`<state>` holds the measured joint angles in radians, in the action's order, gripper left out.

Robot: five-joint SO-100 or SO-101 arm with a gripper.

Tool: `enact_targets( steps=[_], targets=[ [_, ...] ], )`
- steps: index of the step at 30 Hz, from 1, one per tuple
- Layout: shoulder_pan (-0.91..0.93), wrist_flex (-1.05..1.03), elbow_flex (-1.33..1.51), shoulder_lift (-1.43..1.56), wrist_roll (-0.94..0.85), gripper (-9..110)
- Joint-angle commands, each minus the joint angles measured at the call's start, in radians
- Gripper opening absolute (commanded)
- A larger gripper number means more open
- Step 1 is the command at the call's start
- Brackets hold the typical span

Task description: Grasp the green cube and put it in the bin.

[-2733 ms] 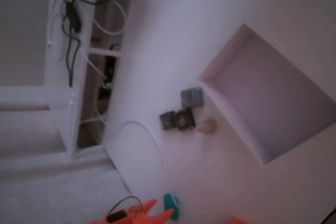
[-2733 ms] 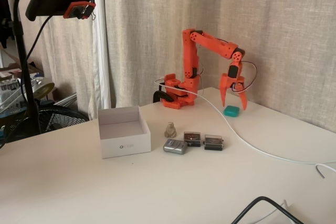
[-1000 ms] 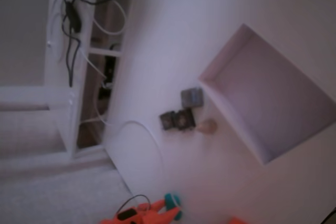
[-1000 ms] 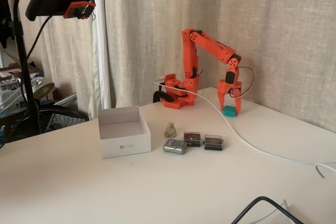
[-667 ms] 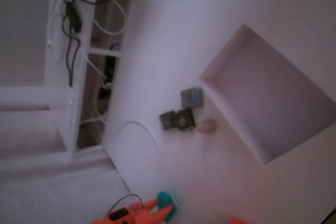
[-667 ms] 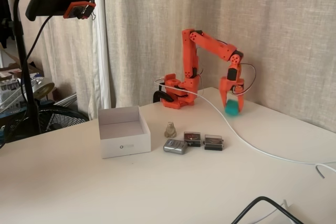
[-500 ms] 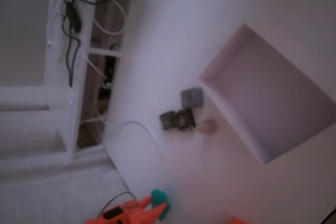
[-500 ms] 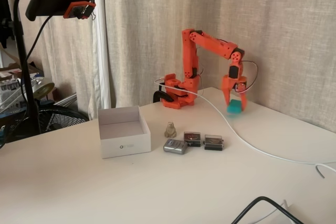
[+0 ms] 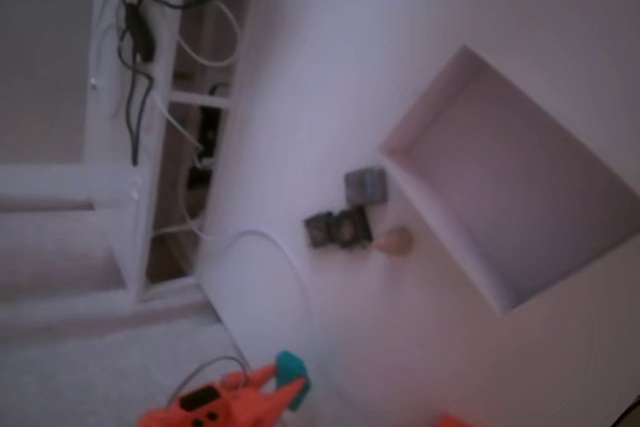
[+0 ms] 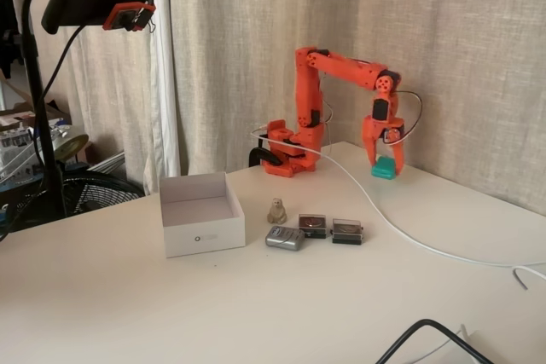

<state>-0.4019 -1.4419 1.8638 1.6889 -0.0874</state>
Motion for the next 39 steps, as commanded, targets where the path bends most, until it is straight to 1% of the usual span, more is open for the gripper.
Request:
enact_targets(
  steps=[1, 7, 10, 13, 18, 23, 27, 32, 38, 39],
  targets=[
    [0.069, -0.043, -0.094, 0.038, 0.000, 13],
    [0.284, -0.066, -0.192, 0.097, 0.000, 13],
    [0.439, -0.097, -0.204, 0.150, -0.003, 13],
    [0.600, -0.066, -0.190, 0.204, -0.005, 13],
    [0.882, -0.083, -0.176, 0.241, -0.005, 13],
    [1.095, -0.060, -0.175, 0.281, -0.005, 13],
    [1.262, -0.081, -0.175, 0.304, -0.005, 14],
    [1.419, -0.100, -0.232, 0.272, -0.005, 16],
    [1.539, -0.017, -0.302, 0.147, -0.005, 16],
    [1.549, -0.011, -0.308, 0.132, -0.005, 18]
  ],
)
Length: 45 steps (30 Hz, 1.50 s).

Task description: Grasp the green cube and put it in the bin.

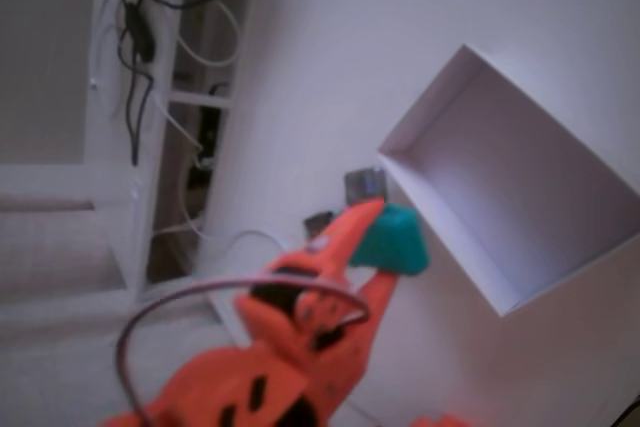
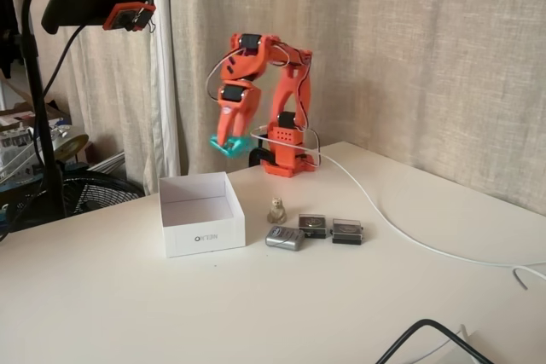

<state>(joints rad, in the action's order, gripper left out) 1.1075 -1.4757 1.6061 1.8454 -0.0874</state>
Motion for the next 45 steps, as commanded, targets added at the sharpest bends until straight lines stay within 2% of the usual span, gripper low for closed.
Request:
enact_targets(
  steps=[1, 7, 8, 11, 12, 20, 25, 27, 30, 39, 45],
  targets=[
    [0.043, 0.043, -0.054, -0.038, -0.005, 20],
    [0.051, 0.087, -0.120, -0.103, -0.005, 20],
    [0.051, 0.098, -0.124, -0.112, -0.005, 24],
    [0.044, 0.152, -0.126, -0.133, -0.005, 53],
    [0.041, 0.158, -0.126, -0.141, -0.005, 57],
    [-0.003, 0.048, -0.147, -0.152, -0.003, 57],
    [-0.115, -0.121, -0.137, -0.091, -0.005, 57],
    [-0.189, -0.156, -0.106, -0.044, -0.005, 55],
    [-0.364, -0.101, -0.026, 0.051, -0.005, 52],
    [-1.054, 0.374, 0.275, 0.373, -0.002, 52],
    [-1.384, 0.393, 0.425, 0.541, 0.002, 52]
  ],
)
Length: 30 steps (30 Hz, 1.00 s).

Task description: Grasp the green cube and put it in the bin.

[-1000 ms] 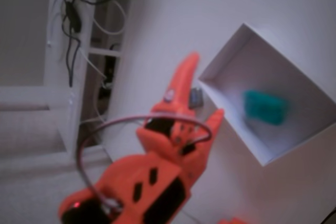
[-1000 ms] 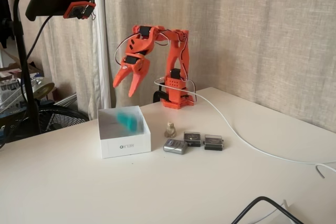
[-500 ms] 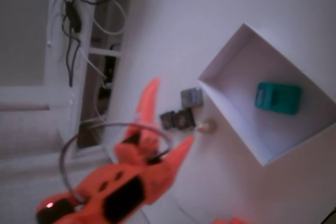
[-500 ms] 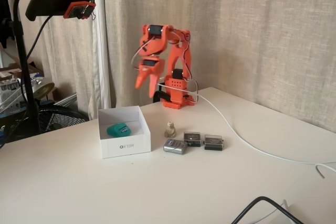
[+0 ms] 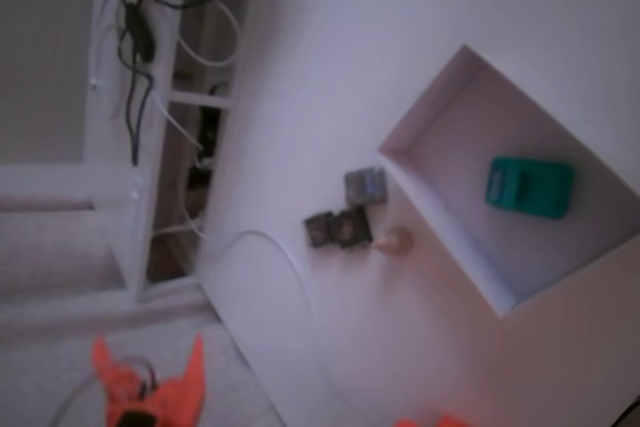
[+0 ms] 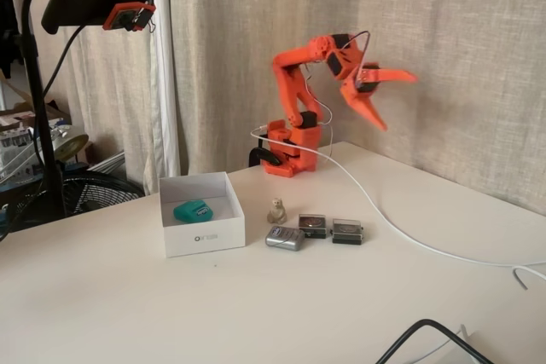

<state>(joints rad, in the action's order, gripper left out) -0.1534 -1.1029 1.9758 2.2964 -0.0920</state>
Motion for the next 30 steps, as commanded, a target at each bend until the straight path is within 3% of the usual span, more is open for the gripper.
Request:
enact_targets(
  steps=[1, 5, 14, 30],
  targets=[
    [-0.160, 0.026, 0.097, 0.129, 0.006, 52],
    [-0.258, 0.060, 0.256, 0.295, 0.006, 52],
    [-0.275, 0.095, 0.574, 0.609, 0.003, 52],
    [-0.307, -0.107, 0.879, 1.020, 0.002, 52]
  ],
)
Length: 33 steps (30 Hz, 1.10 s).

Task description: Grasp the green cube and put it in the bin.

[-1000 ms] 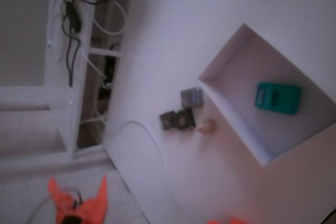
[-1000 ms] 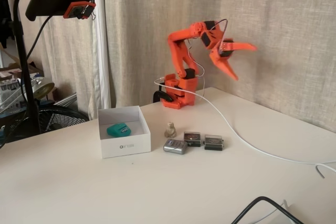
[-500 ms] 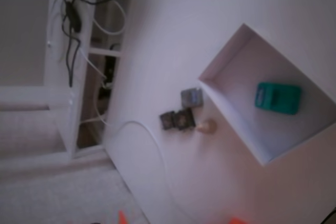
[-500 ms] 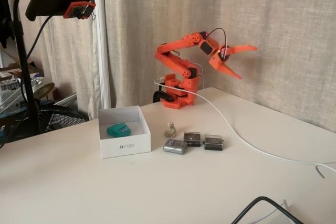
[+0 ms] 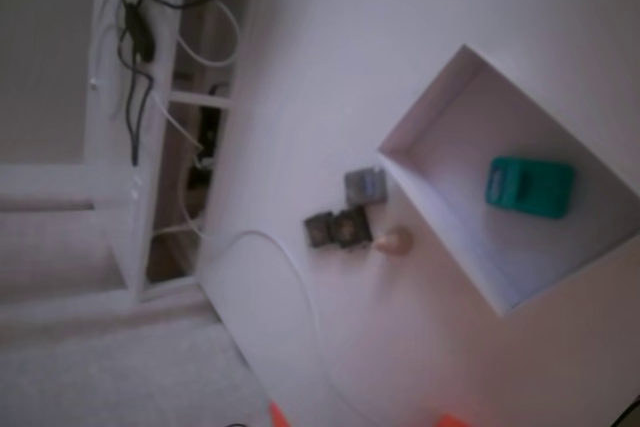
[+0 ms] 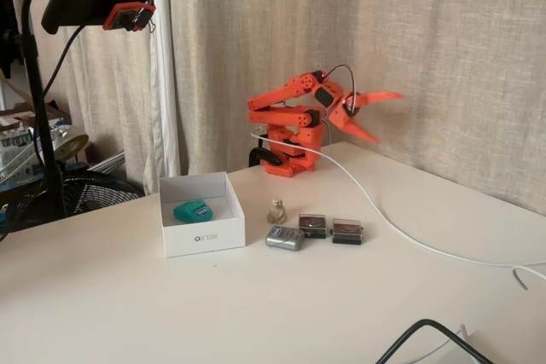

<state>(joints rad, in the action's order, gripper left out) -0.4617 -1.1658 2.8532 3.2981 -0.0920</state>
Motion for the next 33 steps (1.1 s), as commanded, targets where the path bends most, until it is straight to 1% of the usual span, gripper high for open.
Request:
enact_targets(
  steps=[1, 3, 8, 10, 13, 15, 16, 17, 18, 33],
  targets=[
    [0.003, -0.067, 0.005, 0.018, 0.002, 52],
    [0.006, -0.107, 0.018, 0.018, 0.002, 49],
    [0.020, -0.184, 0.052, 0.018, 0.002, 36],
    [0.023, -0.181, 0.066, 0.018, 0.003, 30],
    [0.025, -0.172, 0.089, 0.018, 0.003, 16],
    [0.025, -0.172, 0.089, 0.018, 0.002, 4],
    [0.025, -0.172, 0.089, 0.018, 0.002, 2],
    [0.025, -0.172, 0.089, 0.018, 0.002, -6],
    [0.025, -0.172, 0.089, 0.018, 0.002, -8],
    [0.025, -0.172, 0.089, 0.018, 0.006, -8]
  ],
)
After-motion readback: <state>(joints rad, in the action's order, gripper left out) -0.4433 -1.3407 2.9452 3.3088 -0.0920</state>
